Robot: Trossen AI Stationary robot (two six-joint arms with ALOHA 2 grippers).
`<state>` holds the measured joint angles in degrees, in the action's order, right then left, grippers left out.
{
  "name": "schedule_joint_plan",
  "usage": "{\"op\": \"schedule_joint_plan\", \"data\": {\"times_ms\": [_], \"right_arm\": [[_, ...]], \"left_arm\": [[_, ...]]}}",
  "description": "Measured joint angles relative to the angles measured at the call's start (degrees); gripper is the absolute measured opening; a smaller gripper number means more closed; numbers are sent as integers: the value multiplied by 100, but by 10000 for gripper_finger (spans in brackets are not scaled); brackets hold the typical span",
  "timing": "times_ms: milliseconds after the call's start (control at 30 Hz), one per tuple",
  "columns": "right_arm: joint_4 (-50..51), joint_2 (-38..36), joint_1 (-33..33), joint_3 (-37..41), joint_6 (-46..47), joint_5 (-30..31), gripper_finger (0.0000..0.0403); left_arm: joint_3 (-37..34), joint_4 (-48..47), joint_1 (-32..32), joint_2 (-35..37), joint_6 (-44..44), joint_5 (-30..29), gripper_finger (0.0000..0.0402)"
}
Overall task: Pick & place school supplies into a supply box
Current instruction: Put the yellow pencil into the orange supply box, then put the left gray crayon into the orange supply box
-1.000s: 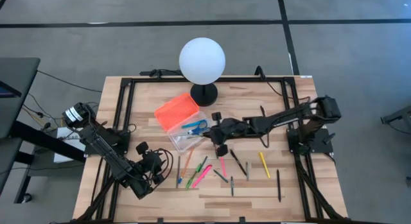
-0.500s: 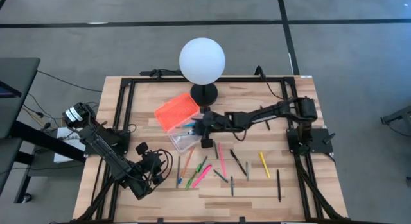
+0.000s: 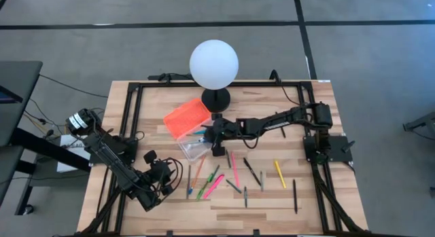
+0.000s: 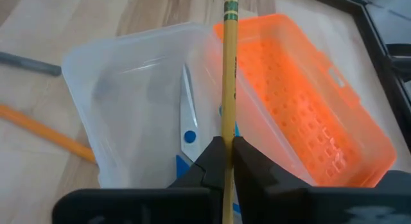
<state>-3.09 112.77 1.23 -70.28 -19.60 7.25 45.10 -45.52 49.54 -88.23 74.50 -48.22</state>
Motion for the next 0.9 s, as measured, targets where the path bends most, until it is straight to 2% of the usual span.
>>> {"op": "schedule_joint_plan", "data": {"times_ms": [467, 567, 633, 900], "right_arm": [[52, 0, 0, 0, 13, 13, 84], [135, -87, -4, 8, 12, 42, 91], [108, -153, -33, -8, -5, 57, 92], [1055, -879, -122, 7, -40, 39, 93]], "left_arm": [[0, 2, 0, 0, 11, -5, 146], [0, 9, 0, 0, 311, 55, 146], [0, -64, -4, 0, 750, 324, 146], [1, -341, -6, 0, 2317, 1665, 146]]}}
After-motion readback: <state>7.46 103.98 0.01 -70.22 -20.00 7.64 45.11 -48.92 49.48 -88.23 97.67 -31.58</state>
